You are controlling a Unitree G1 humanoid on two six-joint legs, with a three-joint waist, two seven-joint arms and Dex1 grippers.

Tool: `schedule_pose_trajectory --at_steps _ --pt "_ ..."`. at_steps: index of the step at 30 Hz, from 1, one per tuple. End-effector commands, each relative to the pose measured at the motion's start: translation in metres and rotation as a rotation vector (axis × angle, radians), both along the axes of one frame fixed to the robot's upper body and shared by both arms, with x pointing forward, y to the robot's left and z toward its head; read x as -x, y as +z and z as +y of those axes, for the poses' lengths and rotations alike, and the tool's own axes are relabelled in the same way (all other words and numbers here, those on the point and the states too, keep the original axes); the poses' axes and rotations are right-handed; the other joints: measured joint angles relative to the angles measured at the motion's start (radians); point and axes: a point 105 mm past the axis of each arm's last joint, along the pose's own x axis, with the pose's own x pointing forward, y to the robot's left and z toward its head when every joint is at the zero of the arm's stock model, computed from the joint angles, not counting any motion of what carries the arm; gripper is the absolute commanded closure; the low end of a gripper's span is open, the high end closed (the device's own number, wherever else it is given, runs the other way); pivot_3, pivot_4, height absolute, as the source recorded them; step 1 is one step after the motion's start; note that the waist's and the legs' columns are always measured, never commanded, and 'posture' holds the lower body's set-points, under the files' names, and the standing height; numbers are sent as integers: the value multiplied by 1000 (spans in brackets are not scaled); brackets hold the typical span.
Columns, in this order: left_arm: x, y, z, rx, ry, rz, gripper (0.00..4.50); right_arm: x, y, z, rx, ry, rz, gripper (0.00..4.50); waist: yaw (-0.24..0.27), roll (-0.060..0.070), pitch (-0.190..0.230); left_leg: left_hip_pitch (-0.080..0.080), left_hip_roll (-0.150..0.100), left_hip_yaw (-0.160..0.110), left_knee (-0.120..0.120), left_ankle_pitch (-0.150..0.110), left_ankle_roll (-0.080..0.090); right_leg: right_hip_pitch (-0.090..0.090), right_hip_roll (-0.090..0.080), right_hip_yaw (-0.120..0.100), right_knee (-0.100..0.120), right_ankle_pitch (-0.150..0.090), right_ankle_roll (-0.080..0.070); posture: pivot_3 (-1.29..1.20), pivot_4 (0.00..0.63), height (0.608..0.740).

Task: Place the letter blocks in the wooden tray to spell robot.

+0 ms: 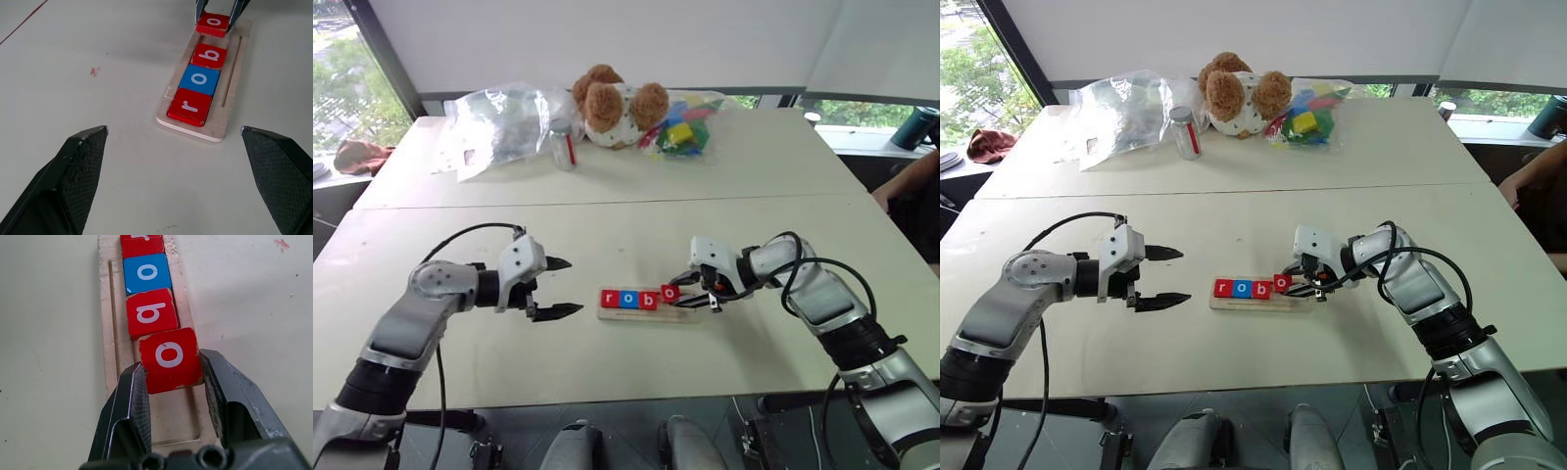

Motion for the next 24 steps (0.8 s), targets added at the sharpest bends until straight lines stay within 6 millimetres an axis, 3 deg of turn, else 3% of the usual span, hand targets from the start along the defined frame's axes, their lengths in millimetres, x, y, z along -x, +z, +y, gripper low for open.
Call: schedule_pose_trajectory --at_steps 1,24 --pt "1 4 -3 -1 -13 -32 0 4 7 3 10 40 -19 3410 0 0 0 0 0 0 0 0 0 0 0 0 0 0 0 0 150 740" --pt "-2 -2 -4 -13 0 -36 0 2 -5 23 36 72 -41 3410 -4 0 0 1 0 0 0 0 0 0 1 0 1 0 0 0 150 740"
